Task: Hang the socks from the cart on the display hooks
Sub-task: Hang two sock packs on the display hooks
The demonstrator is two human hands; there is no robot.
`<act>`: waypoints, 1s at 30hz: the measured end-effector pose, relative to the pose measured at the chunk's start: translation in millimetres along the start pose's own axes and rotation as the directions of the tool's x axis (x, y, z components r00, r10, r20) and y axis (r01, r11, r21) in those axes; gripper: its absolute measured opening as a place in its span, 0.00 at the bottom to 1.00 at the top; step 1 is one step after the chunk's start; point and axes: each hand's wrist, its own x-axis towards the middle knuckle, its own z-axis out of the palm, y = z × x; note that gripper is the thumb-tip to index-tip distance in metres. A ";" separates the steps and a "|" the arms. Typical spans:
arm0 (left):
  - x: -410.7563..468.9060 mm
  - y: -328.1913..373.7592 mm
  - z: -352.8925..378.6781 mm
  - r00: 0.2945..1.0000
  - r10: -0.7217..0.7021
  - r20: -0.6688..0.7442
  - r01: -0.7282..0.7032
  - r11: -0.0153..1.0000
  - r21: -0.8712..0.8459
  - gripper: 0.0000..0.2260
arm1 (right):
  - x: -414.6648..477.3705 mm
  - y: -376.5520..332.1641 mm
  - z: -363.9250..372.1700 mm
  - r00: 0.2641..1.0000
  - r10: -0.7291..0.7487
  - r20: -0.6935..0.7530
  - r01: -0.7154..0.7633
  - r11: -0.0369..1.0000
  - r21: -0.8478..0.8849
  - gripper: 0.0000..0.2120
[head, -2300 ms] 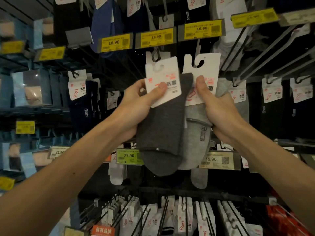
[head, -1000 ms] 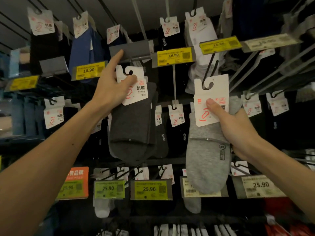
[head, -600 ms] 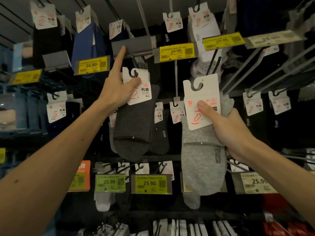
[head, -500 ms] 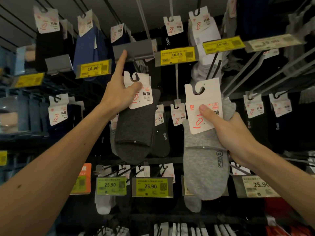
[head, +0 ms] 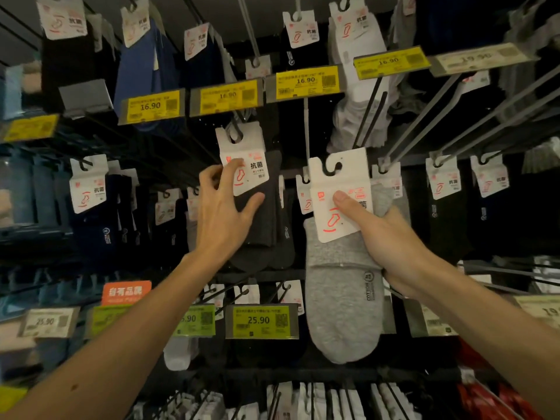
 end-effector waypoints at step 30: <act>-82.2 1.1 -91.4 0.692 -0.163 0.703 0.638 0.593 -0.491 0.14 | -42.2 50.4 113.1 0.994 0.057 -0.094 -0.062 0.997 -0.055 0.16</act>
